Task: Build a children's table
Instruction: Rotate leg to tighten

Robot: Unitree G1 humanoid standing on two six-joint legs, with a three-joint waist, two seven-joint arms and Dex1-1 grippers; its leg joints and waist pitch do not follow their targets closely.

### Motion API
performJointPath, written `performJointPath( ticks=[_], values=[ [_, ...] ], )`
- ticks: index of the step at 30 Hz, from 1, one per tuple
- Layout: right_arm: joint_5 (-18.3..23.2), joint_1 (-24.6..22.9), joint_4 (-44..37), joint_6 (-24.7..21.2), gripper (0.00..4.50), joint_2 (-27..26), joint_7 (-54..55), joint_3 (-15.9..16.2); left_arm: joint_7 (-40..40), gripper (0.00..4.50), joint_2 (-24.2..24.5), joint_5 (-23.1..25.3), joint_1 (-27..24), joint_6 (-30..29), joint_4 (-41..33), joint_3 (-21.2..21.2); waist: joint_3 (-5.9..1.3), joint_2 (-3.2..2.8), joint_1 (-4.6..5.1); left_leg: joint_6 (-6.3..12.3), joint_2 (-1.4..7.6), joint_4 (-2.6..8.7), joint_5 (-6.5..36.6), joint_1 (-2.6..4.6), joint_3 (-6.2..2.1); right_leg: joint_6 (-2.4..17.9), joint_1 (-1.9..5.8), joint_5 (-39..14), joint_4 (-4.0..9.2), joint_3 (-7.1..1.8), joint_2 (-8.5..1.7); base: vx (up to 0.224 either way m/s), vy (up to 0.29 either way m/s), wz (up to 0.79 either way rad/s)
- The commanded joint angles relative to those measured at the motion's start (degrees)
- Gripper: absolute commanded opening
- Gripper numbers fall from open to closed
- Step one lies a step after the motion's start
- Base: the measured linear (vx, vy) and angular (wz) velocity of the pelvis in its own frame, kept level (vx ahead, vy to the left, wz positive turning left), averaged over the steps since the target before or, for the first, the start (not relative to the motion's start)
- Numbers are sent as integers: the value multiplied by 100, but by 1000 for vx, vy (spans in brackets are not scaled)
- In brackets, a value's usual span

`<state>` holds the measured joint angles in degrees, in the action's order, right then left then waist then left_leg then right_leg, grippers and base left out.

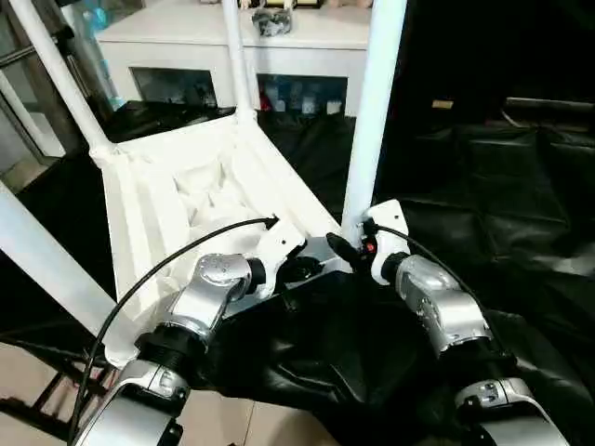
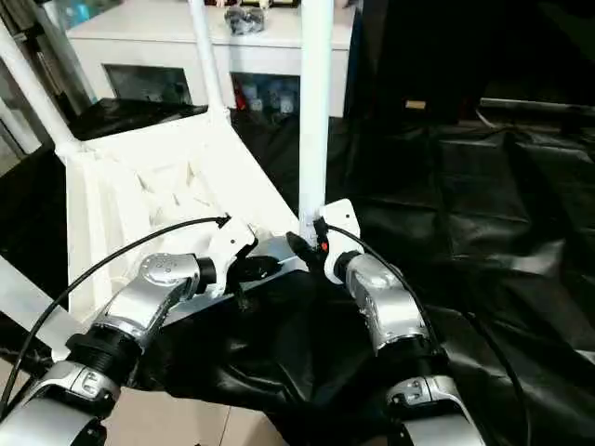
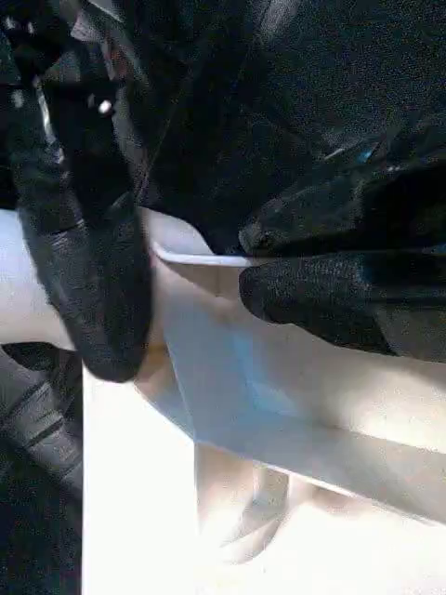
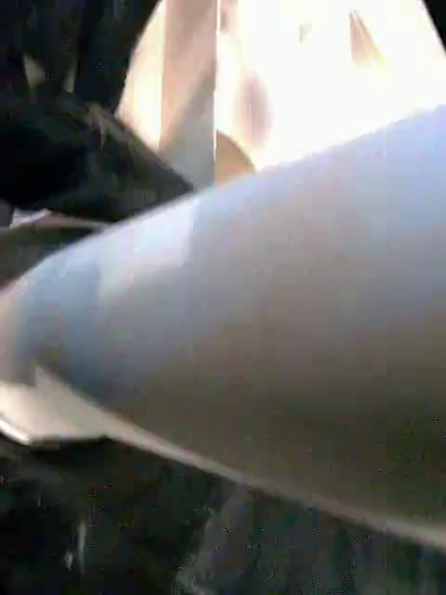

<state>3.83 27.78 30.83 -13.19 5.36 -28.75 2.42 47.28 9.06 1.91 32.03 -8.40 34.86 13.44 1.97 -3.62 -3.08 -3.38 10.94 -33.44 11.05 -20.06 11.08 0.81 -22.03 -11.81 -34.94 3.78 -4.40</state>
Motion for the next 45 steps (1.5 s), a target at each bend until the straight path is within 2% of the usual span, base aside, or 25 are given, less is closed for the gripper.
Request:
performJointPath(
  ticks=[1,2,4,6,9,10,11,12,15,16,18,20,22,23,24,25,26,27,29,31,32,35,38,44,45],
  values=[
    [-43,-222,111,-214,342,-249,-617,661,-221,0,-128,-5,152,128,-61,16,-249,29,14,98,214,430,1543,4,-144,1031,207,-1437,537,-276,-394,0,0,0],
    [-126,-282,-3,-120,373,-66,-783,783,-132,0,-86,14,118,173,-75,49,-246,-3,8,85,212,428,1560,6,-145,1028,206,-1491,539,-274,-397,0,0,0],
    [-132,-362,-162,-75,373,123,-991,853,-73,0,-42,46,90,202,-84,85,-246,17,-4,113,212,423,1520,-1,-143,996,224,-1463,545,-274,-392,0,0,0],
    [69,-601,-662,-143,373,656,-1576,811,9,0,38,86,72,253,-46,112,-246,20,-6,176,211,413,1468,-9,-134,1003,229,-1380,545,-277,-389,0,0,0],
    [588,-1099,-1597,-356,373,1699,-2637,495,137,0,181,121,72,359,33,140,-270,61,-117,429,238,360,1221,28,-96,1067,235,-864,513,-302,-359,0,0,0],
    [588,-1099,-1597,-356,373,1699,-2637,495,137,0,181,121,72,359,33,140,-280,64,-120,529,226,346,981,-66,-111,1132,295,-576,458,-286,-372,0,0,0],
    [878,-1285,-1796,-523,373,2139,-3025,105,171,0,243,140,97,470,145,136,-284,111,-122,576,212,340,922,-73,-102,1143,289,-567,467,-266,-370,0,0,0],
    [878,-1285,-1796,-523,373,2139,-3025,105,171,0,243,140,97,470,145,136,-292,104,-124,631,202,326,880,-88,-101,1122,305,-588,470,-259,-377,0,0,0],
    [1116,-1365,-1785,-643,373,2467,-3148,-405,311,0,309,122,105,580,197,155,-318,120,-99,751,208,282,619,-126,-112,1240,280,-500,438,-237,-378,0,0,0],
    [1122,-1336,-1708,-628,373,2488,-3060,-519,334,0,315,119,108,608,199,162,-313,99,-102,753,205,278,606,-128,-111,1241,270,-528,443,-237,-378,0,0,0],
    [1114,-1273,-1565,-592,373,2501,-2834,-659,399,0,323,107,110,667,207,183,-302,106,-88,731,199,275,649,-123,-110,1244,251,-651,456,-232,-378,0,0,0],
    [861,-908,-909,-456,373,2335,-1625,-964,765,0,319,83,75,970,150,365,-303,89,-45,594,175,283,699,-105,-109,1204,229,-966,486,-222,-380,0,0,0],
    [834,-850,-818,-471,373,2291,-1385,-1006,857,0,306,74,66,1041,136,418,-315,88,-59,518,182,276,679,-78,-96,1216,218,-888,477,-234,-359,0,0,0],
    [876,-847,-862,-508,373,2223,-1327,-1026,899,0,269,62,70,1084,132,448,-321,-20,-88,527,199,275,645,-66,-108,1252,208,-710,448,-241,-369,0,0,0],
    [918,-868,-958,-548,373,2142,-1321,-1027,958,0,237,36,72,1096,122,469,-319,17,-82,548,200,272,647,-71,-93,1252,210,-614,462,-237,-355,0,0,0],
    [943,-914,-1094,-595,373,2067,-1371,-1020,1019,0,220,12,74,1122,120,484,-346,34,-118,599,206,260,533,-87,-102,1305,240,-279,397,-236,-360,0,0,0],
    [968,-976,-1249,-624,373,2018,-1495,-970,1051,0,209,2,84,1131,128,492,-358,-9,-151,681,206,237,394,-107,-106,1342,248,17,352,-231,-364,0,0,0],
    [1010,-1078,-1447,-628,373,1999,-1698,-863,1078,0,214,1,88,1132,137,500,-364,10,-185,760,219,223,331,-102,-100,1356,241,187,347,-229,-364,0,0,0],
    [1292,-1338,-1954,-841,393,2029,-2256,-570,1166,0,280,31,64,1157,133,541,-363,10,-263,925,232,210,300,-118,-107,1333,254,355,313,-228,-371,0,0,0],
    [1483,-1473,-2238,-971,393,2126,-2597,-387,1271,0,330,-26,15,1099,70,523,-360,19,-275,942,244,215,344,-121,-109,1314,251,263,326,-221,-382,0,0,0],
    [1500,-1490,-2278,-985,420,2149,-2652,-350,1296,0,346,-37,4,1086,51,522,-353,15,-288,905,250,226,419,-114,-113,1306,243,62,340,-218,-390,0,0,0],
    [1438,-1454,-2293,-914,432,2263,-2793,-183,1549,0,477,-124,-100,953,-137,529,-322,12,-271,674,259,264,682,-95,-109,1255,215,-522,397,-226,-396,0,0,0],
    [1229,-1376,-2255,-781,446,2266,-2787,-119,1737,0,559,-197,-175,869,-264,531,-322,10,-257,521,248,274,738,-95,-110,1201,209,-667,399,-237,-399,0,0,0],
    [947,-1021,-2007,-599,446,2175,-2685,233,1947,0,683,-309,-323,723,-520,519,-337,32,-215,561,235,257,537,-109,-110,1263,218,-356,348,-236,-393,0,0,0],
    [883,-958,-1932,-533,429,2149,-2722,341,1945,0,700,-309,-342,711,-543,515,-339,46,-211,595,232,250,502,-107,-102,1260,219,-311,353,-239,-390,0,0,0]
  ],
)
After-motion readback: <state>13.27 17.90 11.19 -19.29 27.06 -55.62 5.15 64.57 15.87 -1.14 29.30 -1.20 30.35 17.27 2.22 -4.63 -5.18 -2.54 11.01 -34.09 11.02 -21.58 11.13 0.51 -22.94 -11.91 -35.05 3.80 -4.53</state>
